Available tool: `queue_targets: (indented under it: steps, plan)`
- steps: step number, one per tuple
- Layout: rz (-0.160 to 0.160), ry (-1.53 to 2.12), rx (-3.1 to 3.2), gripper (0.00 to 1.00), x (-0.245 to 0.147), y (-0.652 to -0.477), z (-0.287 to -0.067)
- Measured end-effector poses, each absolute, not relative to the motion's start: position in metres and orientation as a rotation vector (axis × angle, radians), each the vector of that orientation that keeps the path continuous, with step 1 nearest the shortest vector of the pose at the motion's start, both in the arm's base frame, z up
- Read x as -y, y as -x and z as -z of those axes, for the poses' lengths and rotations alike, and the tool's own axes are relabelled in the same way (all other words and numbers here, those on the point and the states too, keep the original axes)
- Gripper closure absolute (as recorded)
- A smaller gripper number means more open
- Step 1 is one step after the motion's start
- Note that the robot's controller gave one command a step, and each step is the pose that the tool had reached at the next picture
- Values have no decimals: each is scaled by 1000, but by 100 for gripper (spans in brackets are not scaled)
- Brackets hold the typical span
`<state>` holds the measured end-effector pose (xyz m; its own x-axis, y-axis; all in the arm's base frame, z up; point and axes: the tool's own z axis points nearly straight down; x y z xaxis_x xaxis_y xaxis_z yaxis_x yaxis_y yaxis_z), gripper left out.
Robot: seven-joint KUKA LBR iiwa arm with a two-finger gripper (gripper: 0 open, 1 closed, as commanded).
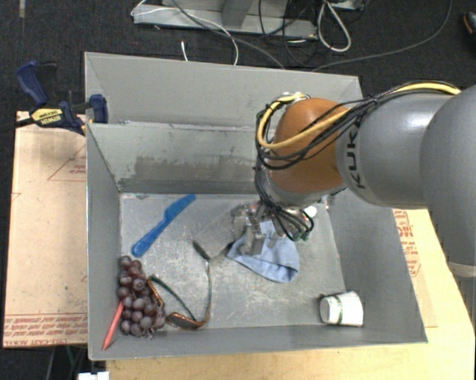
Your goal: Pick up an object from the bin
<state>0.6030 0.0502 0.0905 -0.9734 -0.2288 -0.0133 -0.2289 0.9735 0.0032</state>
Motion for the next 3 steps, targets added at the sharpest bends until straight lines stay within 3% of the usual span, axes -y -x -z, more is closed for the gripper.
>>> queue_targets:
  steps: [1, 2, 3]
  plan:
    - [-8, 72, -3139, 100, -14, -569, -116]
    - [-8, 164, -3125, 100, -37, -579, -156]
    - [-9, 208, -3120, 100, -11, -568, -131]
